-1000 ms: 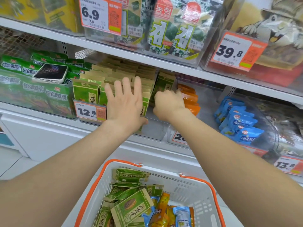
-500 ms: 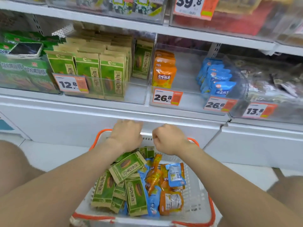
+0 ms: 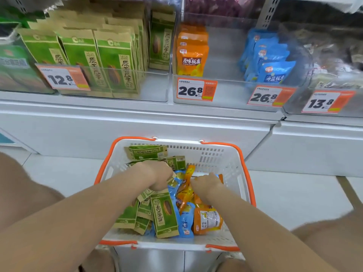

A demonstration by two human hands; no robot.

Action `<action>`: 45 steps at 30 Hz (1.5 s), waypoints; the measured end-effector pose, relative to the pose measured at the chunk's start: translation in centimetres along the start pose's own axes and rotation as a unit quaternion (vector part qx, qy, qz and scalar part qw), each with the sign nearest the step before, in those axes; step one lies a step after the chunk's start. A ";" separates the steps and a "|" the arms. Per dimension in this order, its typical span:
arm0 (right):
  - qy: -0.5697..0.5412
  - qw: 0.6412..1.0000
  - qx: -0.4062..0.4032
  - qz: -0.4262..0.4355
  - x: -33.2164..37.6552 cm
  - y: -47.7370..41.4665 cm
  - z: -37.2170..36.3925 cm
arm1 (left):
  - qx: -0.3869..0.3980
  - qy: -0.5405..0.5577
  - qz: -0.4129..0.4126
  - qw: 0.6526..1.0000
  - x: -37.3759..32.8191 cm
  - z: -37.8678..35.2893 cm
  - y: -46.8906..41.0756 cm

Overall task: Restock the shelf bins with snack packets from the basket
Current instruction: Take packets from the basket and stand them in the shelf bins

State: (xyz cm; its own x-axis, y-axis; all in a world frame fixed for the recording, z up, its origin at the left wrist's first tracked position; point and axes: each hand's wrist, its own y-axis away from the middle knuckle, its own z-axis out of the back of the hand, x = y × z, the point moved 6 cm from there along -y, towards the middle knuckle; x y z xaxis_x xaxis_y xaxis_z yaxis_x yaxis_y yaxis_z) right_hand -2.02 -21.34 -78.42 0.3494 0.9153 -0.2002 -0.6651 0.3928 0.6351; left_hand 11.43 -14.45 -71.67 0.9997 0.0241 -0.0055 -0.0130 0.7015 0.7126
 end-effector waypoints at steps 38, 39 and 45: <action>-0.272 0.802 -0.531 0.040 -8.4 15.6 25.9 | -0.444 0.512 -0.107 0.728 3.7 15.7 8.0; -0.278 0.796 -0.536 0.037 -9.2 15.9 26.5 | -0.466 0.514 -0.107 0.712 3.7 16.5 8.6; -0.286 0.725 -0.627 0.006 -13.1 18.2 30.6 | -0.614 0.418 -0.029 0.669 3.8 19.3 11.3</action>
State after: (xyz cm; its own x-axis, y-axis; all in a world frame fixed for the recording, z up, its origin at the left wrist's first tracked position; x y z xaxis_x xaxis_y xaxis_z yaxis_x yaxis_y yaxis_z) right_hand 1.49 -28.88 -41.38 0.3164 0.8740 0.3688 -0.6228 0.4847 -0.6142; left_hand 15.52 -20.18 -50.16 0.6446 0.0009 -0.7645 -0.4948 0.7628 -0.4163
